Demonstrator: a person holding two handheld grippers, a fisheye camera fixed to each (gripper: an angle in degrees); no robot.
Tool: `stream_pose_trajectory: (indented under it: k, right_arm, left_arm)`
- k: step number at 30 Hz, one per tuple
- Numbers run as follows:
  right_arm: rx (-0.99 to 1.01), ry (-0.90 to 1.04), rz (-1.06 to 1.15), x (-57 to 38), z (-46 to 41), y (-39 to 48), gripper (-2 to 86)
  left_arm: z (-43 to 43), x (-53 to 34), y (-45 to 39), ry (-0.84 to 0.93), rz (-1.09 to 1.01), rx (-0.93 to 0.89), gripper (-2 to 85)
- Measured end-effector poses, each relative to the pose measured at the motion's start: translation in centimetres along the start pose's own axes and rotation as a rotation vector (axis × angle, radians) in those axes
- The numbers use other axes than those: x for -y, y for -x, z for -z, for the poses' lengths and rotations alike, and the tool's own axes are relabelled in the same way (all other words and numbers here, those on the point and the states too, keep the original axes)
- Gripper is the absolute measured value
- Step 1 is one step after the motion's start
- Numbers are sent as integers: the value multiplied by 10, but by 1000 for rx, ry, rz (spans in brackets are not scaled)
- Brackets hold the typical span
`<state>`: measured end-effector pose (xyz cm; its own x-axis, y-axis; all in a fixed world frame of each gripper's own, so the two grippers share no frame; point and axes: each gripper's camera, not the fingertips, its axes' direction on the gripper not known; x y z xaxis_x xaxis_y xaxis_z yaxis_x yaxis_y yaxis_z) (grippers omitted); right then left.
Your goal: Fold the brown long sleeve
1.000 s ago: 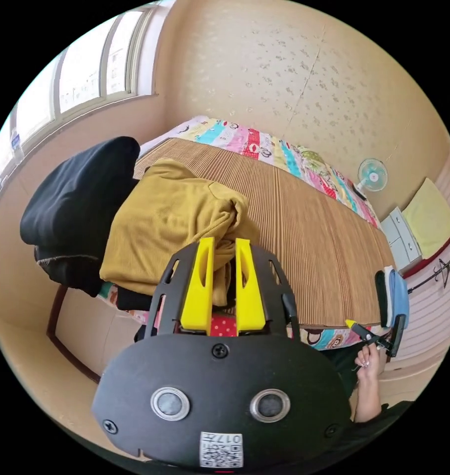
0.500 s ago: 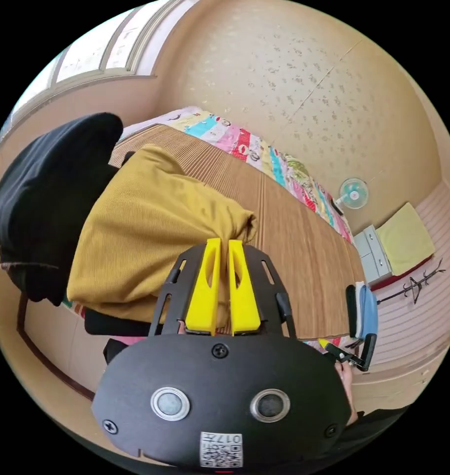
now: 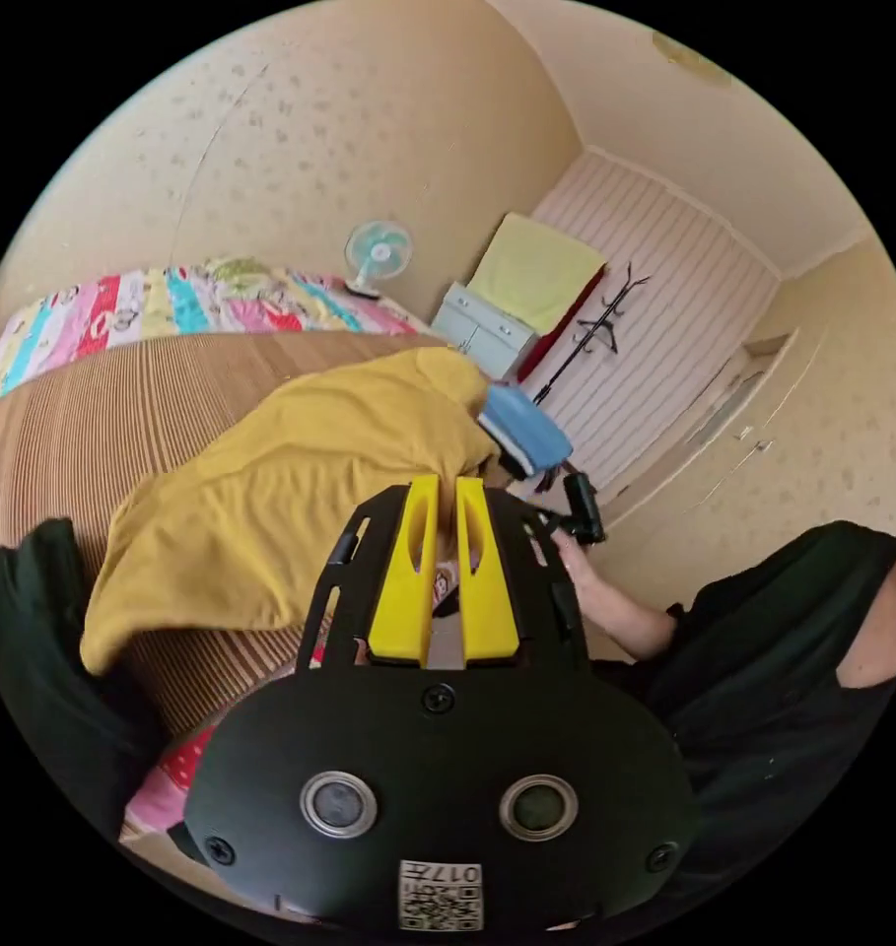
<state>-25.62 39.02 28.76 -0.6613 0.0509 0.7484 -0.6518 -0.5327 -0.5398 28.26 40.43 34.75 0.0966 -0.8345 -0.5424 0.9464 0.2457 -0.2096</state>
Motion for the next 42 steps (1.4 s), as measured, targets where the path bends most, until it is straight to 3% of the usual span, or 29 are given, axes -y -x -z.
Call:
stream_pose_trajectory:
  k: [3,5,9,13,17,21,26,32,34,37,42]
  right_arm:
    - [43,38,-74,-6,3,-34,122]
    - [83,61,-127,-13,-1,-55,121]
    - [164,65,-83,-17,-6,-55,88]
    - [222,132,186,-16,-16,-4,42]
    - [264,401,432,-35,-60,52,32]
    - [281,478,488,-63,-78,73,32]
    - [318,475,458,-72,-42,69,47]
    - [420,257,562,-45,68,83,45]
    - [390,179,584,-38,93,92,46]
    - [328,126,642,-31,112,111,57]
    - [211,142,684,-34,101,144,82]
  left_arm:
    - [-85,-35,22,323,93,11,41]
    - [-108,-52,26,386,116,-5,44]
    - [-86,-56,38,273,209,85,94]
    - [-40,-36,50,72,222,88,112]
    - [-35,-19,73,39,235,63,137]
    - [-66,-32,127,144,348,118,94]
    - [-27,-70,155,-19,175,-168,42]
    - [101,-100,183,-462,-284,-769,35]
    - [153,-105,188,-609,-554,-1018,34]
    - [202,-102,186,-720,-803,-1221,32]
    - [248,-80,155,-689,-983,-1340,27]
